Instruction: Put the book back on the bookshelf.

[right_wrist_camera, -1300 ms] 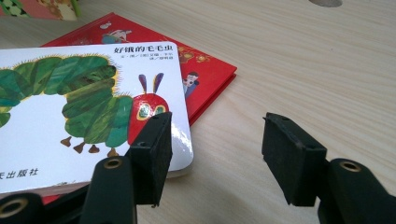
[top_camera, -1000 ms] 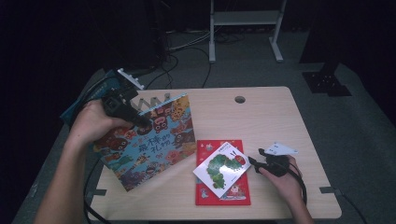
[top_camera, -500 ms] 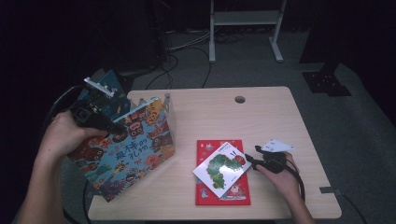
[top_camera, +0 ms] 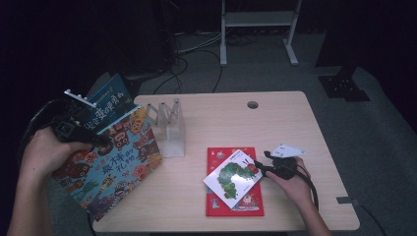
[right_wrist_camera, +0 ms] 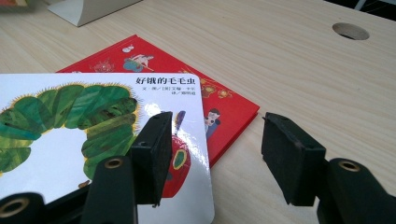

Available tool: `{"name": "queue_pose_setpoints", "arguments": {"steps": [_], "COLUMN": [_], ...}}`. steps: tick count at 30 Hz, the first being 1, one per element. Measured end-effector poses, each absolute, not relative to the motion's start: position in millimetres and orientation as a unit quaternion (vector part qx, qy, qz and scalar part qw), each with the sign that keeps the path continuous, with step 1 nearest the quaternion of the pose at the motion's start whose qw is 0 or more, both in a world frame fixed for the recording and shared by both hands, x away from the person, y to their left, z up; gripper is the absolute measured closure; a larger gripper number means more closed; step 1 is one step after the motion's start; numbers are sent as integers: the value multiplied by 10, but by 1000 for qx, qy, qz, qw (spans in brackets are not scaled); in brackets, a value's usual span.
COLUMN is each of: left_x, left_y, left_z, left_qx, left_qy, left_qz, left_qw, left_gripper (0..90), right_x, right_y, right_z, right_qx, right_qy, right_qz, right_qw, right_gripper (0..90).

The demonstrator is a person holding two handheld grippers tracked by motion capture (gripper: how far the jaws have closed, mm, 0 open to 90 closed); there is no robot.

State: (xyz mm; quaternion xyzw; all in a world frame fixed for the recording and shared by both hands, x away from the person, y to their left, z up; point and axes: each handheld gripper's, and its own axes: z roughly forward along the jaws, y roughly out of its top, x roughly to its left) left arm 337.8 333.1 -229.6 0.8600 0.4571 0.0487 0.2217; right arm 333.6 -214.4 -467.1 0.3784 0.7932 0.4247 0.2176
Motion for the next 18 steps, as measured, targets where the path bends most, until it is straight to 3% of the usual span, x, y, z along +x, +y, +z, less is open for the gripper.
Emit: {"name": "queue_pose_setpoints", "arguments": {"steps": [18], "left_x": [3503], "left_y": [3529], "left_z": [-2354], "left_qx": [822], "left_qy": [525], "left_qz": [87], "left_qw": [202], "left_gripper": [806], "right_x": [3317], "right_y": [-2148], "right_z": [-4652], "right_qx": [380], "right_qy": [790], "right_qz": [427], "right_qw": [222], "right_gripper": [424]}}
